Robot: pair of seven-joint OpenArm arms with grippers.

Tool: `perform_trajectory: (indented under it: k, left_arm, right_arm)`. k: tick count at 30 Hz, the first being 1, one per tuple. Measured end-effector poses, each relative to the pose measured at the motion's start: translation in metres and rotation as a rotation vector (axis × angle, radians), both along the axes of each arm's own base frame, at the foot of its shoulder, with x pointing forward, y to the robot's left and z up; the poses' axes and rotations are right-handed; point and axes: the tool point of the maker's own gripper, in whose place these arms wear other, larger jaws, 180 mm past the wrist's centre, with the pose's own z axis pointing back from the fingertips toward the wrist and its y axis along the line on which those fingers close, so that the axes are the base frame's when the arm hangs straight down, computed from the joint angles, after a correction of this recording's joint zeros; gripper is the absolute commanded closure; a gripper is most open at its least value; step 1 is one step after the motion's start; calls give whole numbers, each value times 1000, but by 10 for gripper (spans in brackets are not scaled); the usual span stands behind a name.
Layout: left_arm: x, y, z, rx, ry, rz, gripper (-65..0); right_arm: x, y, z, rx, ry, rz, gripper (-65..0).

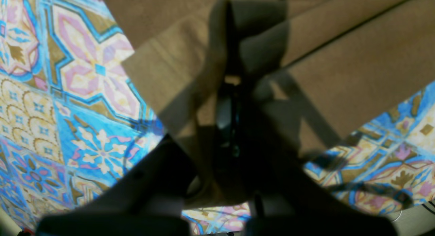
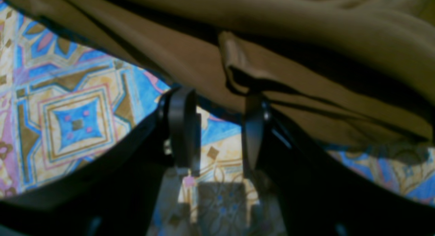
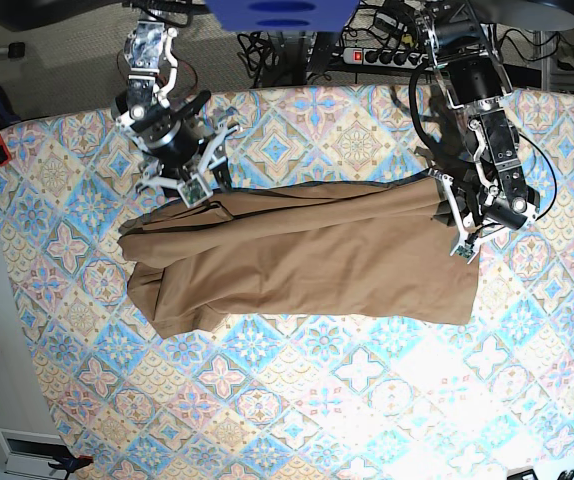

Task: Layout the t-shirt on the table in an organized manner, then fold the t-shirt properly
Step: 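Release the shirt with the right gripper and regrasp its edge nearby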

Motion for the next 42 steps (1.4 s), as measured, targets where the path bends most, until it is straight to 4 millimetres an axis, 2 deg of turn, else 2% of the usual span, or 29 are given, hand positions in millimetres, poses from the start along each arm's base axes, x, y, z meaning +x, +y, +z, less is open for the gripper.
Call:
perform_trajectory:
  k: [4, 10, 14, 16, 21, 26, 32, 36, 39, 42]
  left_arm:
    - [0, 0, 0, 0, 0, 0, 0]
    - [0, 0, 0, 0, 0, 0, 0]
    - [0, 0, 0, 0, 0, 0, 0]
    - [0, 0, 0, 0, 0, 0, 0]
    - [0, 0, 0, 0, 0, 0, 0]
    - [0, 0, 0, 0, 0, 0, 0]
    - [0, 0, 0, 0, -1, 0, 0]
    - [1, 0, 1, 0, -3, 0, 0]
    - [1, 0, 1, 0, -3, 0, 0]
    - [1, 0, 1, 0, -3, 0, 0]
  right_arm:
    - [25, 1, 21, 10, -79, -1, -229]
    - [23, 0, 17, -8, -58, 4, -229]
    - [49, 1, 38, 9, -139, 1, -229]
    - [52, 1, 41, 14, -151, 0, -229]
    - [39, 0, 13, 3, -58, 1, -229]
    - [44, 2, 18, 18, -81, 1, -229]
    - [40, 1, 16, 13, -73, 1, -229]
    - [43, -2, 34, 0, -124, -4, -229]
    - [33, -2, 37, 3, -132, -8, -229]
    - [17, -3, 22, -18, -73, 3, -229]
